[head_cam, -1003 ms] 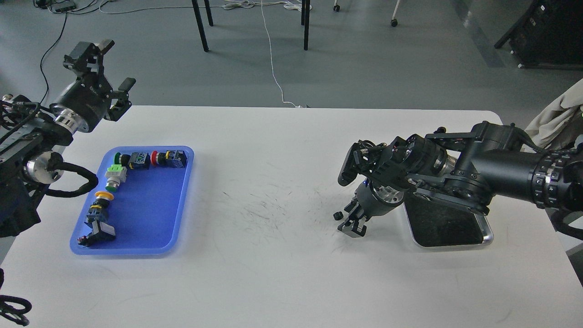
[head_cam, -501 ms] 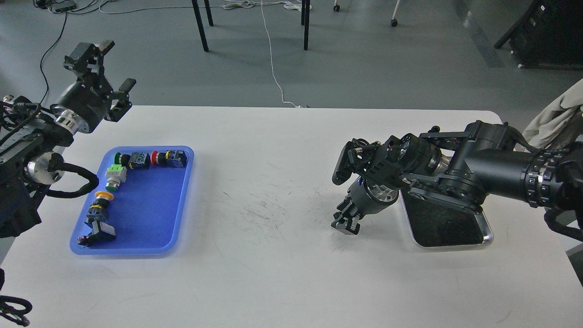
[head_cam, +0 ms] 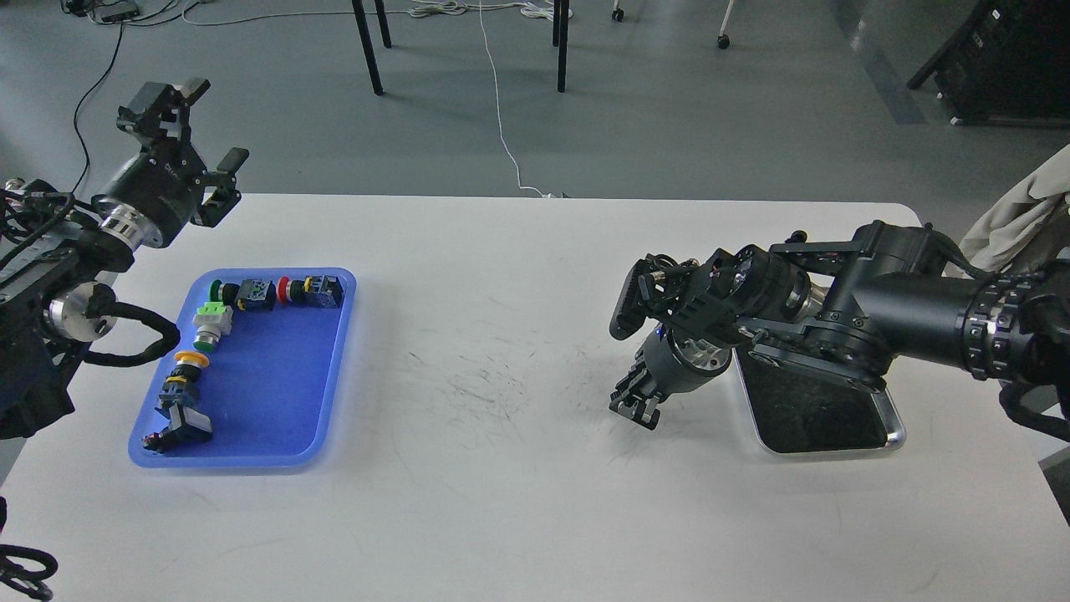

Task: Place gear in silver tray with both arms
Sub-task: 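Close the right gripper around the black gear, then carry the black gear into the silver tray and open the right gripper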

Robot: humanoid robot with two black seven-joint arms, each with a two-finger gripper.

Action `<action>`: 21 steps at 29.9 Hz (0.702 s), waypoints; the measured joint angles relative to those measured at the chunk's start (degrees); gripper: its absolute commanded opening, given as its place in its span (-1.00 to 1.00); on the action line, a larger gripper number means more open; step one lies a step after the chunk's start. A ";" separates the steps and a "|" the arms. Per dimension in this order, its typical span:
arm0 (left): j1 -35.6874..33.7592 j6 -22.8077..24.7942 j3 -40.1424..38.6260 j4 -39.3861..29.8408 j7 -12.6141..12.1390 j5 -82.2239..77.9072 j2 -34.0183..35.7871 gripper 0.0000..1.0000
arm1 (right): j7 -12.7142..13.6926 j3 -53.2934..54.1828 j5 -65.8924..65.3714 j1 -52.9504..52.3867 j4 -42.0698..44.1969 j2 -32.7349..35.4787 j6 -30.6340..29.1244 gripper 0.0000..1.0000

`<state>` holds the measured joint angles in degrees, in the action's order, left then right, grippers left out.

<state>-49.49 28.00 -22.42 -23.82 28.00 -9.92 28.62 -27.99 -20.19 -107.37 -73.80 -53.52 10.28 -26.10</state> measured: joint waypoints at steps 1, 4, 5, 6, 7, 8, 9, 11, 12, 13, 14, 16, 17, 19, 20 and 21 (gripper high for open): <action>0.00 0.00 0.01 0.00 0.00 0.00 0.00 0.97 | 0.00 -0.01 -0.02 -0.01 -0.03 0.00 0.00 -0.77; 0.01 0.00 0.01 0.00 0.00 0.00 0.02 0.97 | 0.00 -0.02 -0.03 -0.10 -0.08 0.00 0.00 -0.87; 0.00 0.00 0.01 0.00 0.00 0.00 0.03 0.97 | 0.00 -0.02 -0.03 -0.11 -0.11 0.00 -0.02 -0.93; 0.01 0.00 0.01 0.00 0.00 0.00 0.03 0.97 | 0.00 -0.02 -0.03 -0.12 -0.12 0.00 -0.04 -0.98; 0.01 0.00 0.01 0.00 0.00 0.00 0.04 0.97 | 0.00 -0.02 -0.03 -0.12 -0.12 0.00 -0.06 -0.98; 0.01 0.00 0.01 0.00 0.00 0.00 0.08 0.97 | 0.00 -0.02 -0.03 -0.12 -0.12 0.00 -0.06 -0.98; 0.01 0.00 0.01 0.00 0.00 0.00 0.12 0.97 | -0.01 -0.02 -0.03 -0.13 -0.12 0.00 -0.06 -0.98; 0.02 0.00 0.01 0.00 0.00 0.00 0.12 0.97 | -0.02 -0.03 -0.03 -0.37 -0.14 0.01 -0.06 -0.98; 0.05 0.00 0.01 0.00 0.00 0.00 0.13 0.97 | -0.03 -0.03 -0.01 -0.63 -0.16 0.09 -0.06 -0.98; 0.08 0.00 0.01 0.00 0.00 0.00 0.13 0.97 | -0.02 -0.01 0.04 -0.84 -0.19 0.24 -0.05 -0.98; 0.09 0.00 0.02 0.00 0.00 0.00 0.14 0.97 | -0.02 0.01 0.09 -0.98 -0.23 0.49 -0.04 -0.98; 0.09 0.00 0.07 0.00 0.00 0.00 0.14 0.97 | -0.04 0.22 0.22 -1.36 -0.28 1.57 0.00 -0.98; 0.09 0.00 0.08 0.00 0.00 0.00 0.14 0.97 | -0.03 0.42 0.36 -1.84 -0.29 2.57 0.01 -0.98; 0.09 0.01 0.13 0.00 0.00 -0.05 0.14 0.97 | -0.02 0.84 0.72 -2.75 -0.45 4.97 0.07 -0.98; 0.09 0.00 0.15 0.00 0.00 -0.07 0.14 0.97 | -0.02 1.08 0.89 -3.08 -0.62 6.37 0.07 -0.98; 0.09 0.00 0.17 0.00 0.00 -0.08 0.04 0.97 | -0.03 1.48 1.03 -3.30 -0.81 7.66 0.09 -0.98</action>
<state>-49.40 28.00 -22.25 -23.82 28.00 -10.00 28.65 -28.02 -18.71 -106.34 -77.10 -54.33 17.94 -26.01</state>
